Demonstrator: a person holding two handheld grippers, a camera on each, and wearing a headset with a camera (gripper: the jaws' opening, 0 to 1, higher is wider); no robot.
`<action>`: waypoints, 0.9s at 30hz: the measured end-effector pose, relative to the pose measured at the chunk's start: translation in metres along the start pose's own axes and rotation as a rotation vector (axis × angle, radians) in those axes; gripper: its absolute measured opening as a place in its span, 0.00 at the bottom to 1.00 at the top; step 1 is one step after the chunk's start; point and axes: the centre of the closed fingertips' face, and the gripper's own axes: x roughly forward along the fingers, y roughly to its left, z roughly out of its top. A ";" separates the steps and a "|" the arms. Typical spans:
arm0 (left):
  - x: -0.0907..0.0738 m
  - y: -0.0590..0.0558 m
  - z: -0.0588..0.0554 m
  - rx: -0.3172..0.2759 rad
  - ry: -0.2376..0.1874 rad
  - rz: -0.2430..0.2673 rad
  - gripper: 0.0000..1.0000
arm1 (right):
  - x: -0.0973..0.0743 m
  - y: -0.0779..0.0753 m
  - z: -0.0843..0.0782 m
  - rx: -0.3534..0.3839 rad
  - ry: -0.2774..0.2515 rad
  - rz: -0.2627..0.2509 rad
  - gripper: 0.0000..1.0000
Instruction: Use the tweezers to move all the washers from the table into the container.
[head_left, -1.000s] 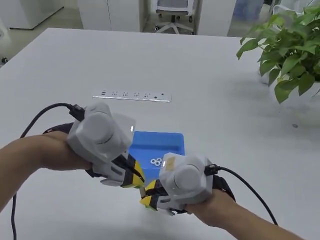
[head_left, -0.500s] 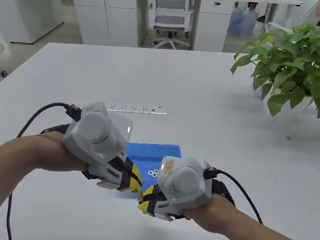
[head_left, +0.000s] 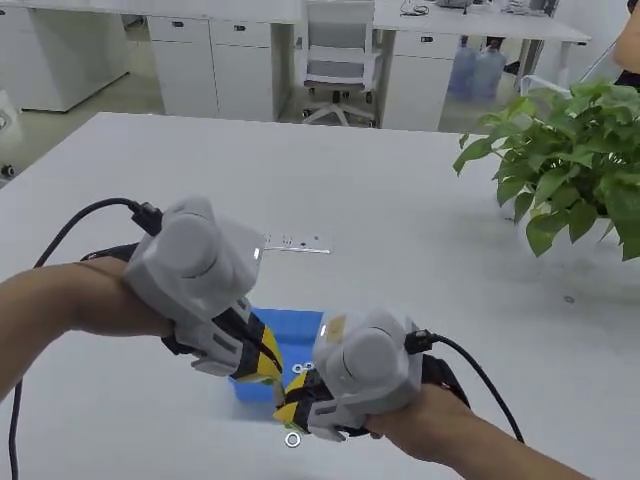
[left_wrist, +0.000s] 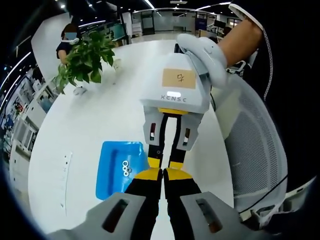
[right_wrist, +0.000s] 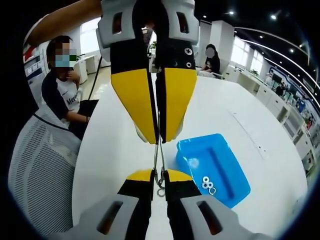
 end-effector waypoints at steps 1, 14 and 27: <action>-0.002 0.001 0.001 0.002 0.001 0.003 0.06 | 0.000 -0.001 0.001 -0.001 0.002 0.001 0.10; -0.014 0.023 0.008 0.015 -0.005 0.036 0.06 | -0.004 -0.028 0.015 -0.028 -0.003 -0.009 0.10; -0.016 0.051 0.004 0.025 0.006 0.046 0.06 | 0.004 -0.055 0.021 -0.031 -0.018 -0.009 0.10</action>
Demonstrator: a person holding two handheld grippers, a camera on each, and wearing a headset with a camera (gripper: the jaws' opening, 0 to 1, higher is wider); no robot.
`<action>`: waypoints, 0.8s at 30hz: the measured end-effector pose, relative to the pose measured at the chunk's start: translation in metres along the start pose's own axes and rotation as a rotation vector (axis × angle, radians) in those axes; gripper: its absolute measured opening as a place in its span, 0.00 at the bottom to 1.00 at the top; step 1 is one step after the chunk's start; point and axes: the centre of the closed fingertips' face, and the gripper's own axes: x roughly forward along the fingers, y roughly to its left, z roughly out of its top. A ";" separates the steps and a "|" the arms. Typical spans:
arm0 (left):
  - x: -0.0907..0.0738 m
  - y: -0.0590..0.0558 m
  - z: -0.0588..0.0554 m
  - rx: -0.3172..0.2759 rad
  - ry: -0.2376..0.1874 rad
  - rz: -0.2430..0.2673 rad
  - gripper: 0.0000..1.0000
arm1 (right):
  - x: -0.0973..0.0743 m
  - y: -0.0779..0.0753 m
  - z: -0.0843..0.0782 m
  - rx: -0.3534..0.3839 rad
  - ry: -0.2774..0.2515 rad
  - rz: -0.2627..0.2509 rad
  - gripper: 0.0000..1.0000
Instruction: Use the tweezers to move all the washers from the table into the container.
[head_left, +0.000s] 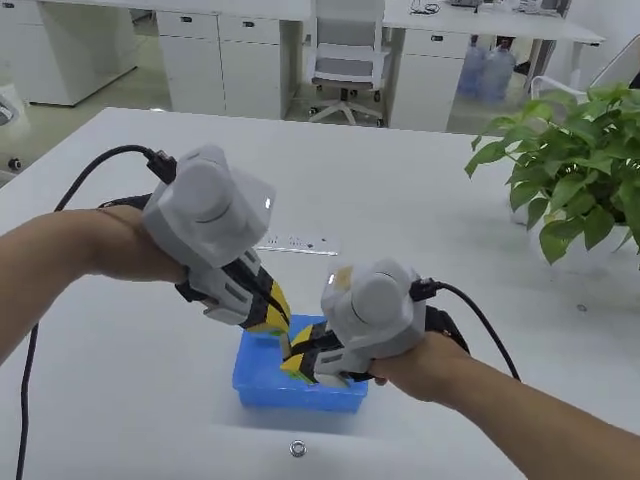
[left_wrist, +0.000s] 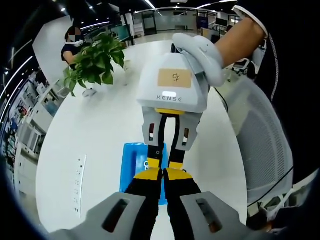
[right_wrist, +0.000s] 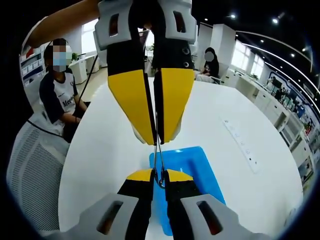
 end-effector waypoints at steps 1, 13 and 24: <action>0.000 0.003 -0.001 0.001 0.001 0.001 0.06 | 0.001 -0.003 0.000 0.004 -0.004 0.002 0.10; 0.012 0.025 -0.013 -0.003 0.018 0.004 0.06 | 0.018 -0.024 -0.007 0.024 -0.019 0.013 0.10; 0.027 0.035 -0.030 -0.025 0.032 -0.007 0.06 | 0.038 -0.031 -0.018 0.036 -0.011 0.036 0.10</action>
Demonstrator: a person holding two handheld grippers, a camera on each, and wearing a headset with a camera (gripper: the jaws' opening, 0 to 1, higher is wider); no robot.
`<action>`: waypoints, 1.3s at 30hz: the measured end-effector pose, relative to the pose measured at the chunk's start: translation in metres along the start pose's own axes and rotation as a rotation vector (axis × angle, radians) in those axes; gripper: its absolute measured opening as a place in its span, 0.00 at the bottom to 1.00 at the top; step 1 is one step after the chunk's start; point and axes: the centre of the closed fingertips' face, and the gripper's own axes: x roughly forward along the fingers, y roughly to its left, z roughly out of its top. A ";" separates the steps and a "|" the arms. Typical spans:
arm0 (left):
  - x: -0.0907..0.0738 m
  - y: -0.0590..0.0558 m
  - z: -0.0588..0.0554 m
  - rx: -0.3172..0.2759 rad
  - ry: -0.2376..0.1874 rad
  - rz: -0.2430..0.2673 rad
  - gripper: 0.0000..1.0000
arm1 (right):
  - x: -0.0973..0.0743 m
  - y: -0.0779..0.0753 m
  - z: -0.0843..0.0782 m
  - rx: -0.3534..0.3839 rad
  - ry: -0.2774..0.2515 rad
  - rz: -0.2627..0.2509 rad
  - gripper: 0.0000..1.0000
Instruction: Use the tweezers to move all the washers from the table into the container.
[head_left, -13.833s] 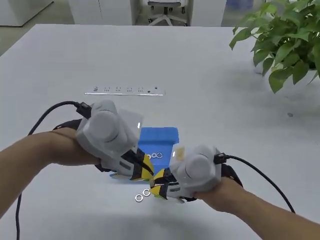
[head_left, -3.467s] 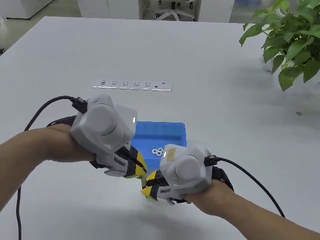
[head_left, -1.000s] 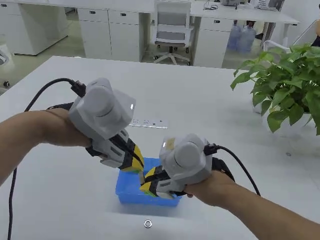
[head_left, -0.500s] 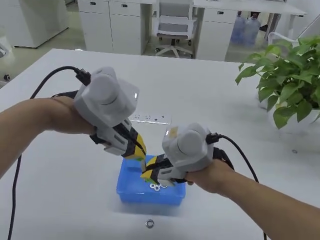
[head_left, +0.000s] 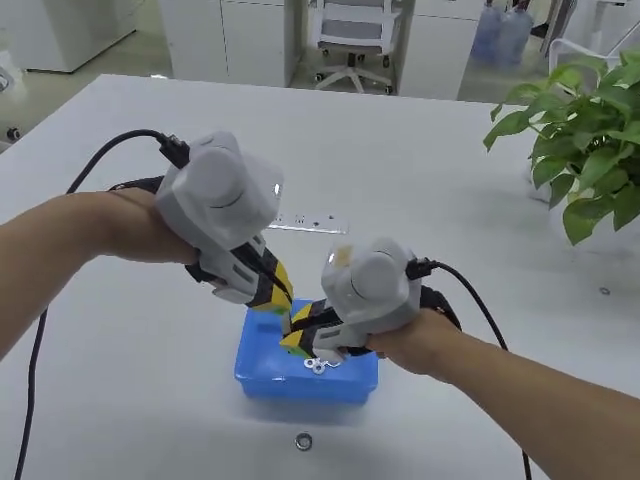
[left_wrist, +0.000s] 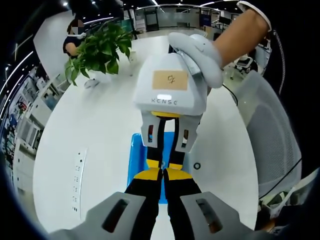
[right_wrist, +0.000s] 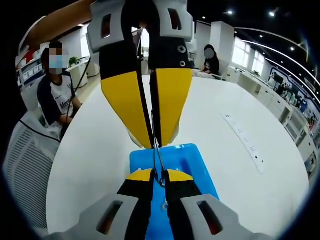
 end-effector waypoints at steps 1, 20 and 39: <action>0.001 0.001 -0.001 -0.002 0.001 -0.001 0.06 | 0.002 0.000 -0.001 -0.001 0.002 0.002 0.10; 0.023 0.005 -0.026 -0.038 0.012 -0.015 0.06 | 0.028 -0.004 -0.021 0.015 0.029 0.044 0.10; 0.028 0.003 -0.026 -0.041 0.010 -0.016 0.06 | 0.029 -0.002 -0.026 -0.003 0.046 0.044 0.11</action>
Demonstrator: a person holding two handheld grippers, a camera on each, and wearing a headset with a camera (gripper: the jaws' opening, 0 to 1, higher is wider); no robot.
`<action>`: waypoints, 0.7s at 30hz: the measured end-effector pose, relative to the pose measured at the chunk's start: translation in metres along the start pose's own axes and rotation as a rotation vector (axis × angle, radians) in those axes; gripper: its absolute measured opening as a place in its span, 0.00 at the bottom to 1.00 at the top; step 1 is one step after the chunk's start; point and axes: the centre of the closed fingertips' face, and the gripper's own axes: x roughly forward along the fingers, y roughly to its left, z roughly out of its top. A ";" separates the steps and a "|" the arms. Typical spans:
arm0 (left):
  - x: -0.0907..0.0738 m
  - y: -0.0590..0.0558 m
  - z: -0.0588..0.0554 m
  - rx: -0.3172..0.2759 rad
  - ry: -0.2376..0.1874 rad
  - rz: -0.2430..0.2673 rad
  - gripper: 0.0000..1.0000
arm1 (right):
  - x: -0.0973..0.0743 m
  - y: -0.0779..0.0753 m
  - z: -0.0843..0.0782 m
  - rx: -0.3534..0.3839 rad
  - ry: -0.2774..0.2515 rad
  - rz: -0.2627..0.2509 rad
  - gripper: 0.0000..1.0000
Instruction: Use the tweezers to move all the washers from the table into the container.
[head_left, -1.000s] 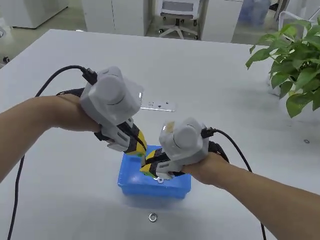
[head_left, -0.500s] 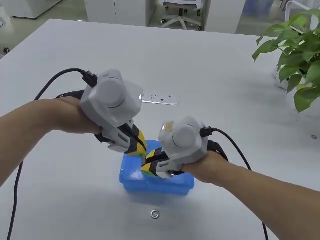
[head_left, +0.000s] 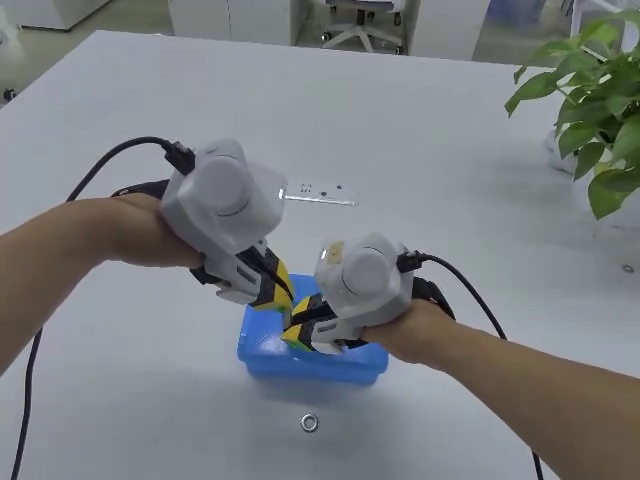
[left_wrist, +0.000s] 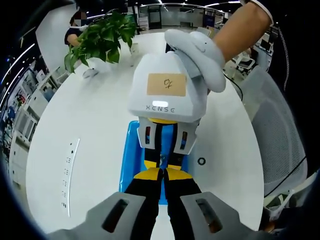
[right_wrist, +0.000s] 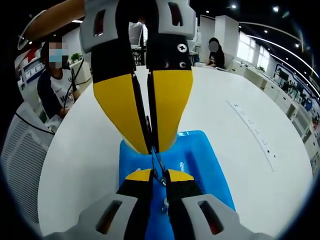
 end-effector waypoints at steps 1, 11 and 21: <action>0.000 0.000 0.001 0.000 -0.001 0.000 0.06 | 0.000 0.000 0.001 -0.001 -0.001 -0.001 0.11; -0.010 -0.006 0.011 0.018 -0.003 0.007 0.06 | -0.013 0.005 0.007 -0.018 -0.007 -0.011 0.12; -0.022 -0.013 0.025 0.044 -0.004 0.022 0.06 | -0.028 0.010 0.018 -0.032 -0.022 -0.033 0.12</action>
